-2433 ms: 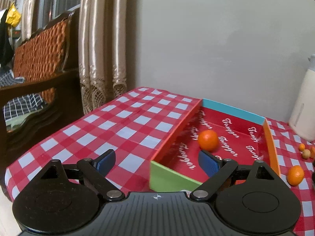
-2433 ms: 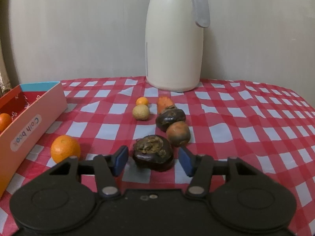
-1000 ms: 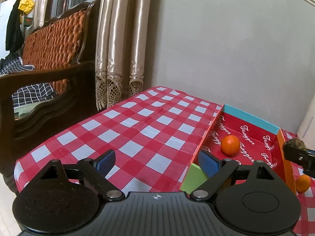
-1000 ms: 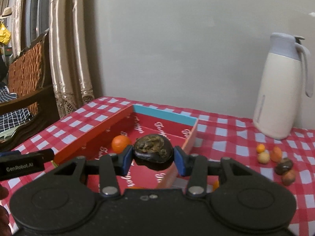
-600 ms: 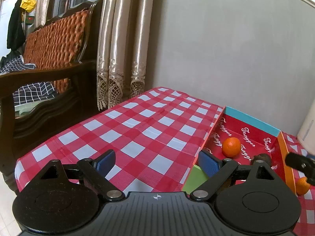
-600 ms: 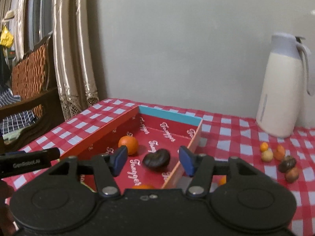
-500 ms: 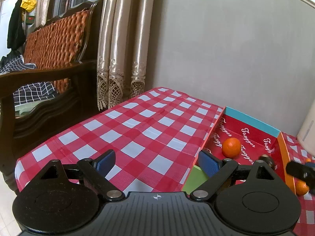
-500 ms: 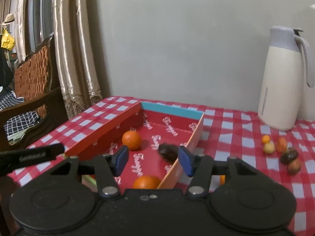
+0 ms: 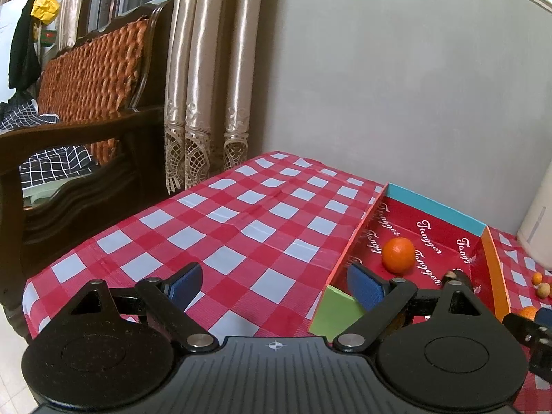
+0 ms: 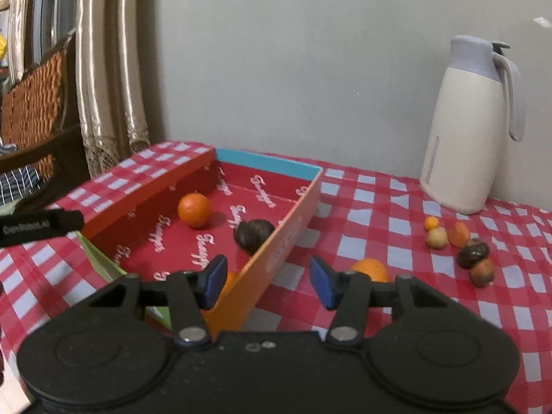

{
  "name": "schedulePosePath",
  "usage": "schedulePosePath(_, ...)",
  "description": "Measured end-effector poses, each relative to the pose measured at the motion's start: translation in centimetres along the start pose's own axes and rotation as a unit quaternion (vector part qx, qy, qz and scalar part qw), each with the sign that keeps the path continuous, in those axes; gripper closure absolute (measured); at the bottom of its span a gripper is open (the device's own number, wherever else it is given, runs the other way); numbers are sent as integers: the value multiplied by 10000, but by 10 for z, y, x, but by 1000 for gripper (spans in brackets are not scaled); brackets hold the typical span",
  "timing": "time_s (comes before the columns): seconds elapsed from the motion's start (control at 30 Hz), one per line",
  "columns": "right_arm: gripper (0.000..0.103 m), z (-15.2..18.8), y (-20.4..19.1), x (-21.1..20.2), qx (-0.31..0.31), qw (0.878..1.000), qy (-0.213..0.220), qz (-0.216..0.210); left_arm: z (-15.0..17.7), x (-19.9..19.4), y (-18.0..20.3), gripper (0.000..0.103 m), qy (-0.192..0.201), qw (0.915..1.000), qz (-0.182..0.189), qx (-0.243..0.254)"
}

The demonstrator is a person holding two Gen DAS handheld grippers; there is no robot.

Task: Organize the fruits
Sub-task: 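Carry the dark brown fruit with the right gripper into the box and open, then move the right gripper back toward the remaining fruit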

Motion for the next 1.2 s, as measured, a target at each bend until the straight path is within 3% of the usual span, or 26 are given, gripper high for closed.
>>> schedulePosePath(0.47,51,1,9,-2,-136,9999,-21,38,0,-1,4,13,-7,10000,22,35)
schedulePosePath(0.67,53,-7,23,-13,391,9987,262,-187,-2,-4,14,13,76,9999,121,75)
schedulePosePath(1.0,52,-9,118,-36,733,9931,531,740,0,-16,72,13,128,9973,685,214)
schedulePosePath(1.2,52,-1,169,-53,792,9864,708,1252,5,-33,125,12,305,9917,1085,614)
Point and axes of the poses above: each gripper's, at about its wrist camera, not at the fingertips, and x roughly the way its jaws point, y to its right, z to its underside, the point moved 3 cm from there along x, roughly the way its jaws point, and after that the axes turned 14 degrees about y, right-handed, at the moved point
